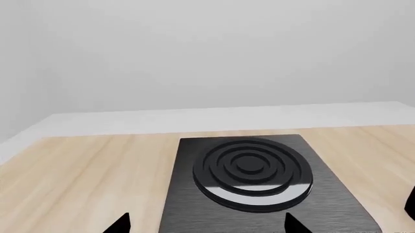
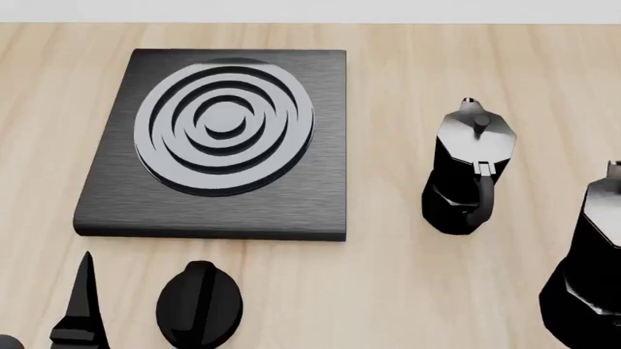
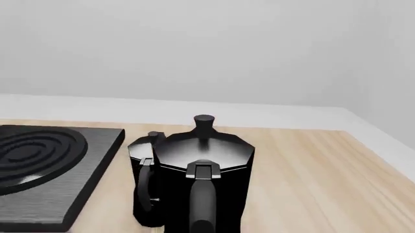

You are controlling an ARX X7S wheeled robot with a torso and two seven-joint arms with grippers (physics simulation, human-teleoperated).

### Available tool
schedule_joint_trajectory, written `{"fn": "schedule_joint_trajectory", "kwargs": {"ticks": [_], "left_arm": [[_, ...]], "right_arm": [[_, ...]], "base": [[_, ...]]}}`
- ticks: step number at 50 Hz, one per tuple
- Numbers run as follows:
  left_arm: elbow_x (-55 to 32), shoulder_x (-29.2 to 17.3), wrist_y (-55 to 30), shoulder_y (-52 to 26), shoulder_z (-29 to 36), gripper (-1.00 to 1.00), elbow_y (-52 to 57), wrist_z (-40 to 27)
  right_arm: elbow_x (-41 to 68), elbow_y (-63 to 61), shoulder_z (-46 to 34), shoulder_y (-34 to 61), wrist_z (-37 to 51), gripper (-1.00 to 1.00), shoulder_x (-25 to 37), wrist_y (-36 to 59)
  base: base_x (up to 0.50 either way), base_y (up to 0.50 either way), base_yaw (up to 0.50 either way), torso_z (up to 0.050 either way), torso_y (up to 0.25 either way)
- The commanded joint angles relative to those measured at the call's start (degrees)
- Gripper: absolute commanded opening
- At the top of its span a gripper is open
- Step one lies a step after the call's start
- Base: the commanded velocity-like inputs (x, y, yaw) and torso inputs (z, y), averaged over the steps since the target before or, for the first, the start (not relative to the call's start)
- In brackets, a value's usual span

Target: Put the right moka pot on the stove.

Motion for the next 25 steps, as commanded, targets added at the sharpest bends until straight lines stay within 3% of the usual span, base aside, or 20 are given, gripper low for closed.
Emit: {"fn": "schedule_joint_trajectory", "kwargs": {"ticks": [1,25], "left_arm": [[-0.5,-0.1,-0.4,-0.3,-0.1,1.00,0.1,-0.3],[0.1,-0.4,0.1,-0.1,0.5,1.00,-0.1,-0.7]], "right_arm": [[-2.1,-4.6,0.7,-2.8,-1.1,-1.00,-1.6,-1.2],[-6.5,-10.4,-6.8,-3.9,-3.6,-1.00,-2.8,-2.0]], "base": [[0.00,0.00,0.00,0.000,0.000],[0.00,0.00,0.00,0.001,0.000]]}}
